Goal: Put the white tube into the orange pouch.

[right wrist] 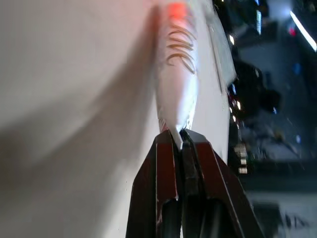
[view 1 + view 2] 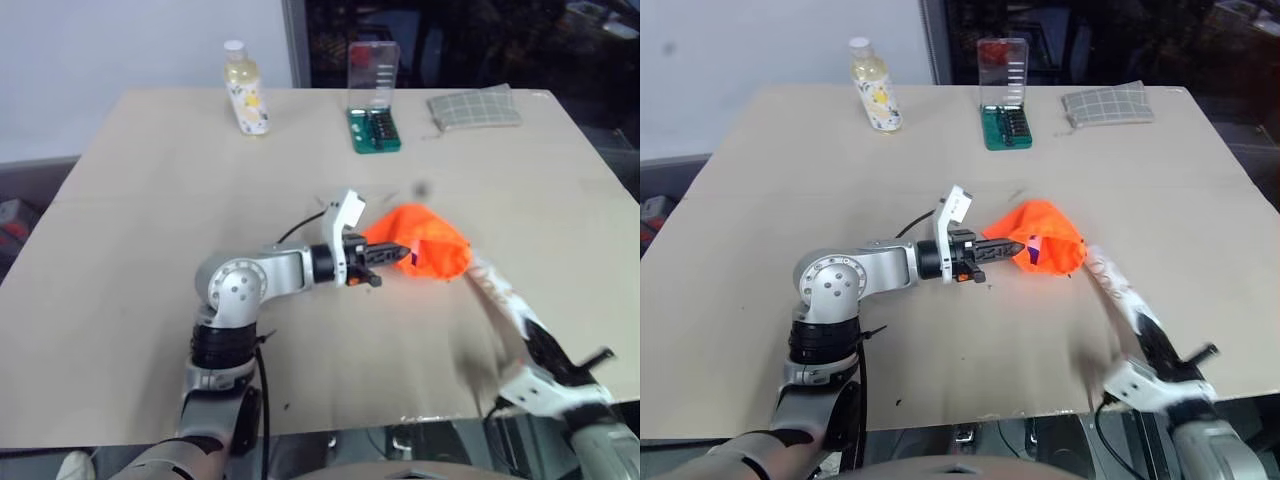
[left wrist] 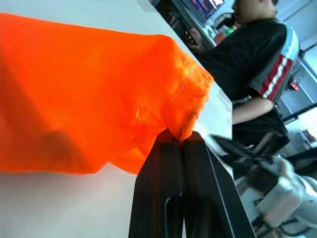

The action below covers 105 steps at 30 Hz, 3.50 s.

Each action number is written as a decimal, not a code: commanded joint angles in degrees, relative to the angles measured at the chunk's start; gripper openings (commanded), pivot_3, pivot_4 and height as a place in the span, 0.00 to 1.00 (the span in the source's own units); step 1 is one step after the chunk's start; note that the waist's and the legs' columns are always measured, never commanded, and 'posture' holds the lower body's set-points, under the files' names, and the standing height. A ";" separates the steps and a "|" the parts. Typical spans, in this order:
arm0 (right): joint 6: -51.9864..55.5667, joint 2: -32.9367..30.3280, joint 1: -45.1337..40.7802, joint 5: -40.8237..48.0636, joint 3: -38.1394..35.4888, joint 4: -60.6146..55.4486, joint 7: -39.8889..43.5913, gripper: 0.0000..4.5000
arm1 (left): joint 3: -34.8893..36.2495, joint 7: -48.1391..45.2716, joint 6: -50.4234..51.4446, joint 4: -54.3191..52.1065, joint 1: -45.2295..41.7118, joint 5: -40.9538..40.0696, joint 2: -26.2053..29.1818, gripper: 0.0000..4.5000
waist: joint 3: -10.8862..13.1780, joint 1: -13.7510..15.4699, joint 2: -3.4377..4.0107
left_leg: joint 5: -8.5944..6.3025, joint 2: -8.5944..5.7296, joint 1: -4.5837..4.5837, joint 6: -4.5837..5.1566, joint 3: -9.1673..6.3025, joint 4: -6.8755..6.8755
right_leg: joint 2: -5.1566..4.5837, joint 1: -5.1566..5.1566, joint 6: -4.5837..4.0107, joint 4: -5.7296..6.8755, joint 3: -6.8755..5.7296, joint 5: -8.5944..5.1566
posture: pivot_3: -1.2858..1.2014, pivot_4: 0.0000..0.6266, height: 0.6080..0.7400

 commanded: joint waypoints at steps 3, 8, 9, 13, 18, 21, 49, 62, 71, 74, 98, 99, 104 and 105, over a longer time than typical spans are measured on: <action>-12.76 5.79 8.37 2.65 -12.06 -6.28 -5.46 0.01 | -0.75 -1.25 -1.51 -0.31 -0.96 -0.39 -0.47 0.00 | 0.04 -0.47 0.10 | -0.01 0.00 0.02 0.00 0.08 -0.02 | 0.02 -0.02 -0.02 -0.06 0.10 -0.02 | 0.52 0.24 1.00; -22.16 9.50 12.03 1.03 -15.17 -12.01 -3.72 0.01 | -2.32 -2.72 -1.74 0.63 -1.69 -0.16 -0.49 0.00 | 0.05 -0.53 0.20 | -0.11 0.08 0.06 0.14 0.07 -0.01 | 0.03 -0.03 -0.02 -0.04 0.06 -0.02 | 0.52 0.24 1.00; -23.25 10.19 12.35 0.58 -15.33 -12.49 -3.10 0.01 | -2.45 -2.99 -1.82 0.76 -1.76 -0.12 -0.41 0.00 | 0.03 -0.51 0.23 | -0.15 0.09 0.06 0.21 0.07 -0.01 | 0.02 -0.04 -0.02 -0.03 0.06 -0.02 | 0.52 0.24 1.00; -29.87 11.42 14.93 -3.60 -13.30 -16.70 1.10 0.01 | -3.35 -4.19 -2.37 1.50 -2.19 0.20 0.07 0.00 | 0.02 -0.47 0.26 | -0.16 0.08 0.04 0.22 0.07 0.00 | -0.01 -0.06 -0.02 -0.02 0.06 -0.02 | 0.52 0.24 1.00; -31.87 13.54 14.17 -4.86 -11.32 -15.62 5.21 0.01 | -3.73 -4.28 -2.81 1.67 -2.12 0.28 -0.15 0.00 | 0.03 -0.37 0.25 | -0.03 0.07 0.00 0.00 0.07 -0.01 | 0.00 -0.09 -0.03 -0.04 0.07 -0.02 | 0.52 0.24 1.00; -30.47 13.86 10.14 -4.61 -10.51 -14.30 8.20 0.01 | -3.63 -3.95 -2.93 1.49 -1.99 0.25 -0.41 0.00 | 0.03 -0.39 0.23 | -0.03 0.06 -0.01 0.00 0.07 0.01 | 0.00 -0.09 -0.03 -0.04 0.08 -0.02 | 0.52 0.24 1.00; -23.94 11.52 -6.78 6.03 -14.81 -8.19 22.19 0.01 | -3.66 -4.10 -3.10 0.15 -0.58 0.14 -0.34 0.00 | 0.00 -0.35 0.30 | 0.05 0.01 0.13 0.12 0.06 0.25 | 0.03 0.10 -0.06 0.17 0.07 0.00 | 0.52 0.24 1.00; -15.57 13.52 -14.31 -0.04 -13.11 -6.89 23.33 0.01 | -3.69 -3.94 -3.11 -0.01 -0.83 0.38 -0.31 0.00 | -0.01 -0.26 0.31 | 0.08 -0.04 0.11 0.17 0.07 0.28 | 0.03 0.11 -0.07 0.20 0.09 0.01 | 0.52 0.24 1.00; -13.89 14.53 -14.05 0.77 -14.34 -8.29 22.58 0.01 | -3.75 -3.82 -3.05 -0.12 -0.76 0.10 -0.41 0.00 | -0.02 -0.37 0.32 | 0.09 -0.02 0.16 0.15 0.07 0.30 | 0.06 0.10 -0.08 0.31 0.10 0.01 | 0.52 0.24 1.00; -14.07 14.88 -14.04 -0.08 -12.15 -9.27 23.37 0.01 | -3.75 -3.81 -2.99 -0.08 -0.75 0.06 -0.45 0.00 | -0.02 -0.35 0.32 | 0.09 -0.03 0.15 0.15 0.07 0.32 | 0.05 0.11 -0.07 0.32 0.11 0.01 | 0.52 0.24 1.00; 1.26 22.53 -18.90 -10.09 1.66 -14.48 31.55 0.01 | -5.05 -4.50 -4.11 1.40 -2.44 0.98 -0.84 0.00 | -0.02 -0.34 0.32 | 0.06 -0.03 0.16 0.07 0.07 0.38 | 0.03 0.10 -0.07 0.39 0.11 0.01 | 0.52 0.24 1.00; 0.65 21.98 -19.17 -9.12 2.75 -14.49 32.35 0.01 | -5.03 -4.51 -4.11 1.47 -2.47 1.00 -0.83 0.00 | -0.02 -0.36 0.32 | 0.06 -0.03 0.16 0.07 0.07 0.38 | 0.03 0.09 -0.07 0.41 0.11 0.01 | 0.52 0.24 1.00; -6.31 15.77 -14.83 -2.15 9.45 -13.44 36.27 0.41 | -5.01 -4.75 -4.22 1.76 -2.62 1.26 -0.73 0.00 | -0.02 -0.35 0.32 | 0.08 -0.03 0.16 0.11 0.05 0.34 | 0.06 0.08 -0.07 0.42 0.09 0.01 | 0.52 0.24 1.00; -7.41 14.56 -14.66 -0.96 9.56 -13.33 36.31 0.52 | -5.02 -4.81 -4.26 1.85 -2.62 1.33 -0.69 0.00 | -0.01 -0.36 0.32 | 0.09 -0.03 0.16 0.13 0.04 0.34 | 0.06 0.08 -0.08 0.42 0.09 0.01 | 0.52 0.24 1.00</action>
